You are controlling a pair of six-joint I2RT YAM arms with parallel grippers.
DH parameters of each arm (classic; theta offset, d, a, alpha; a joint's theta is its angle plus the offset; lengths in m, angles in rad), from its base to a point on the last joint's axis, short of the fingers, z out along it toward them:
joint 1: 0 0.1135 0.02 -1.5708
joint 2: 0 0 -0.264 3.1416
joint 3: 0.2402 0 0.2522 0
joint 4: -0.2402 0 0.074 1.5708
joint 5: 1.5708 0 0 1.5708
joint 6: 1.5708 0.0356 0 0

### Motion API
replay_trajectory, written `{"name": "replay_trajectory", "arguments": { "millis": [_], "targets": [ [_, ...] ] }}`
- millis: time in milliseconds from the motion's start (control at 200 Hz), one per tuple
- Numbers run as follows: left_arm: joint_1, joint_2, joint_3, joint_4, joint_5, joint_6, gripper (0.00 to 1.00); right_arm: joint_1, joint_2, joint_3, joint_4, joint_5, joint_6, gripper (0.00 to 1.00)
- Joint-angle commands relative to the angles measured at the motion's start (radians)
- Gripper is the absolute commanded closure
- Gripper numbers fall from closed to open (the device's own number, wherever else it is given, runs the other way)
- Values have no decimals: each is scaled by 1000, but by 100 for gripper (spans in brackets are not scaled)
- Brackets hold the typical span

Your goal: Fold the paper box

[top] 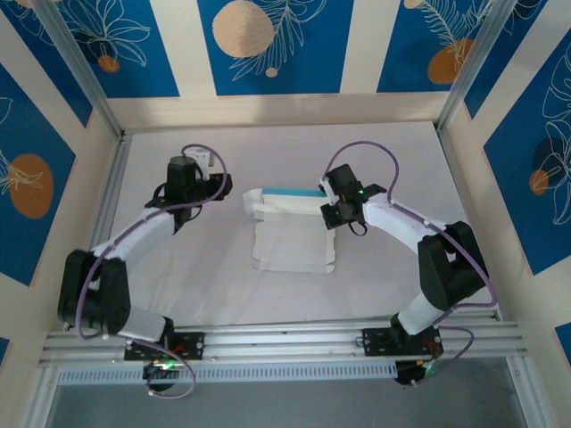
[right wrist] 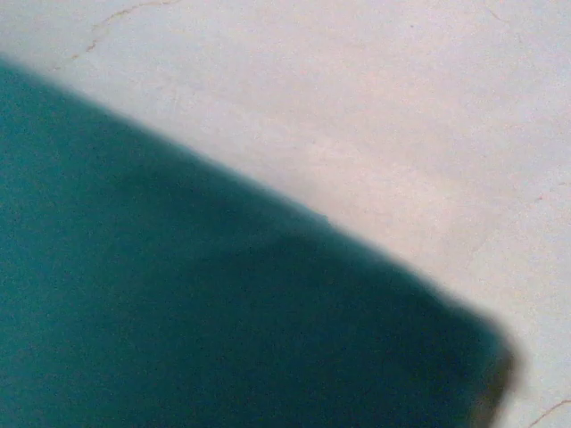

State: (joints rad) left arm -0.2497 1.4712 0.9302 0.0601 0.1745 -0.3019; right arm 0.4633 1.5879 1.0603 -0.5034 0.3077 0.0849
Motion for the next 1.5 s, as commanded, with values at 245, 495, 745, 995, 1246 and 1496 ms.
{"name": "replay_trajectory", "arguments": {
  "millis": [245,495,745,995,1246,1496],
  "targets": [
    [3,150,29,-19,237,46,59,-10,26,52,0,-55,9,100],
    [-45,133,-9,0,290,17,60,-34,89,96,-39,-83,57,100],
    [-70,100,-48,27,301,-64,59,-42,111,120,-52,-95,91,100],
    [-86,43,-160,188,199,-256,61,-17,124,136,-55,-98,129,100],
    [-76,69,-243,487,237,-458,63,-21,116,128,-57,-125,148,100],
    [-14,133,-357,862,265,-707,65,-59,90,95,-29,-196,176,100]
  ]
}}
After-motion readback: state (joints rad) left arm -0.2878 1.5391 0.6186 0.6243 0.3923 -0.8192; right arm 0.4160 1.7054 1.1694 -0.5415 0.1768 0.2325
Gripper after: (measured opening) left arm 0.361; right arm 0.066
